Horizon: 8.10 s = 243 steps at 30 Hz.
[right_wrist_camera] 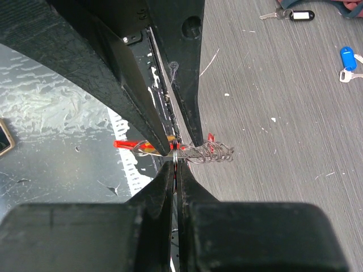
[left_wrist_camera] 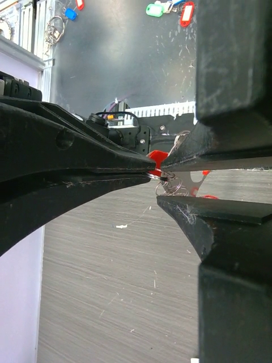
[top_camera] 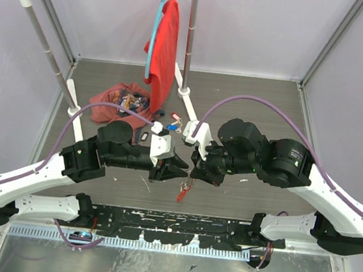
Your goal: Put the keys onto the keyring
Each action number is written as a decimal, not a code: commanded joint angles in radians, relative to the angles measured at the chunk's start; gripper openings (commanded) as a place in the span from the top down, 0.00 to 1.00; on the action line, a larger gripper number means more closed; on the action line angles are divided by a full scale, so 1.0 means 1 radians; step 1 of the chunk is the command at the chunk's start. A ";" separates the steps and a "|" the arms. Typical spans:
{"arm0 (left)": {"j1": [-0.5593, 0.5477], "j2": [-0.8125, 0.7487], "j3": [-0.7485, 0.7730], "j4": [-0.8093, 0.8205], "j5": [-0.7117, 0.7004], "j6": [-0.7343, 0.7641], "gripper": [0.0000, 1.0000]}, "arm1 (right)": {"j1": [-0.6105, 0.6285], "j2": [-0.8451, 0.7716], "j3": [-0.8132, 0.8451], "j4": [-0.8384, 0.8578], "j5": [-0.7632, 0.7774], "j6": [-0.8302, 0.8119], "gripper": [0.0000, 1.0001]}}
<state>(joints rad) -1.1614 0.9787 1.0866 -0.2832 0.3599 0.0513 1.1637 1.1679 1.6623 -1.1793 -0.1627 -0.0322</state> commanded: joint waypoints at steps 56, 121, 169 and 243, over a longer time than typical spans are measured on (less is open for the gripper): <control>-0.002 -0.136 -0.102 0.247 -0.227 -0.213 1.00 | -0.001 -0.331 -0.408 0.588 0.331 0.650 0.68; -0.001 -0.156 -0.117 0.291 -0.200 -0.227 1.00 | -0.001 -0.390 -0.474 0.655 0.268 0.596 0.99; -0.001 -0.177 -0.137 0.423 0.039 -0.212 1.00 | -0.001 -0.396 -0.500 0.695 0.195 0.700 0.97; 0.214 0.521 -0.042 0.219 -0.225 -0.092 0.82 | -0.001 -0.593 -0.633 0.536 0.677 0.580 0.00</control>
<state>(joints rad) -0.9516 1.4342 0.9600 -0.1871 0.0845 -0.0513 1.1629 0.5991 1.0393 -0.7040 0.5064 0.5076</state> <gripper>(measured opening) 0.100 0.999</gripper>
